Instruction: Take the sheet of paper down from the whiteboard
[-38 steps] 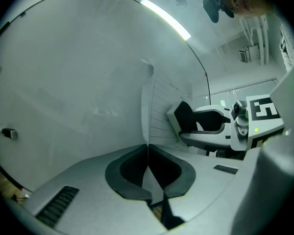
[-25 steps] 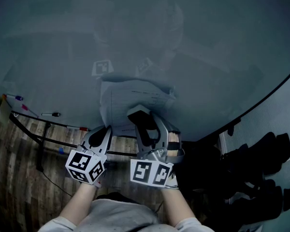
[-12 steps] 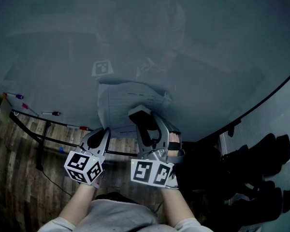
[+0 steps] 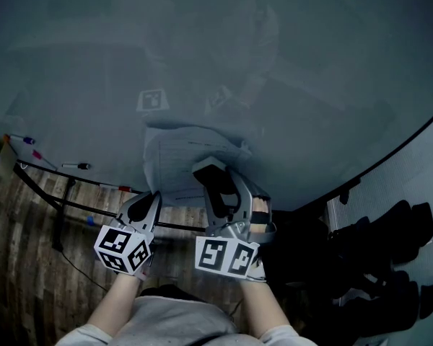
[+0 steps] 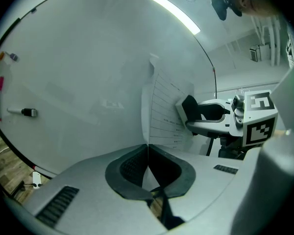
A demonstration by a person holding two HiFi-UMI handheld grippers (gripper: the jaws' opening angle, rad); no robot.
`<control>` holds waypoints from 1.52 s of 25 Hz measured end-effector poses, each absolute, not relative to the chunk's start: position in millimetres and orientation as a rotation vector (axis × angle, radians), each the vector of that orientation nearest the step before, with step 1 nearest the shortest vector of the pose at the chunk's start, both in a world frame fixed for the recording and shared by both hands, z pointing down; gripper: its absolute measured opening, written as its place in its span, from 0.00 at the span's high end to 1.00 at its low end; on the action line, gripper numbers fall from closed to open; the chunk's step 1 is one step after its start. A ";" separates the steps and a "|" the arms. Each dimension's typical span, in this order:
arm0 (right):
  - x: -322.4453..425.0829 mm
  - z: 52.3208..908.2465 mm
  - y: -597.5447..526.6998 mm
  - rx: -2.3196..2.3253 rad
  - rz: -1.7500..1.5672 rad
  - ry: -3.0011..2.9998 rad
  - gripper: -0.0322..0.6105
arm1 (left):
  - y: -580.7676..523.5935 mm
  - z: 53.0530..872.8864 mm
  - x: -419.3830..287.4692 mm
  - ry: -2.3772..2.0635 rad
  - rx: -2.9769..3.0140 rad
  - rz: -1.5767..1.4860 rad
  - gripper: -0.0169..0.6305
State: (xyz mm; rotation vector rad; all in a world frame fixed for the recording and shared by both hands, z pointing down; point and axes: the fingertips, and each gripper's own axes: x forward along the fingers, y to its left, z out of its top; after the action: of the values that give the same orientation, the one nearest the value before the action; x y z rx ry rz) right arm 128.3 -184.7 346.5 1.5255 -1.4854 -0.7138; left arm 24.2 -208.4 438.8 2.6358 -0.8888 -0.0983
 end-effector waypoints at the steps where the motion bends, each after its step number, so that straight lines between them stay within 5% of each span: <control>1: 129.3 346.6 -184.5 1.525 -0.712 -1.485 0.56 | -208.3 439.5 24.2 -0.890 2.633 -0.095 0.95; 38: 124.4 357.2 -183.9 1.524 -0.666 -1.470 0.56 | -215.6 478.5 -12.9 -0.946 2.527 -0.049 0.95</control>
State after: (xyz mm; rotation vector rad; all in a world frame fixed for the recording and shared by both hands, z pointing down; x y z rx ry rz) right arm 124.4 -183.9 357.2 1.5240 -1.4696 -0.6657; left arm -12.9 -215.6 478.5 2.5273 -0.9463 -0.0492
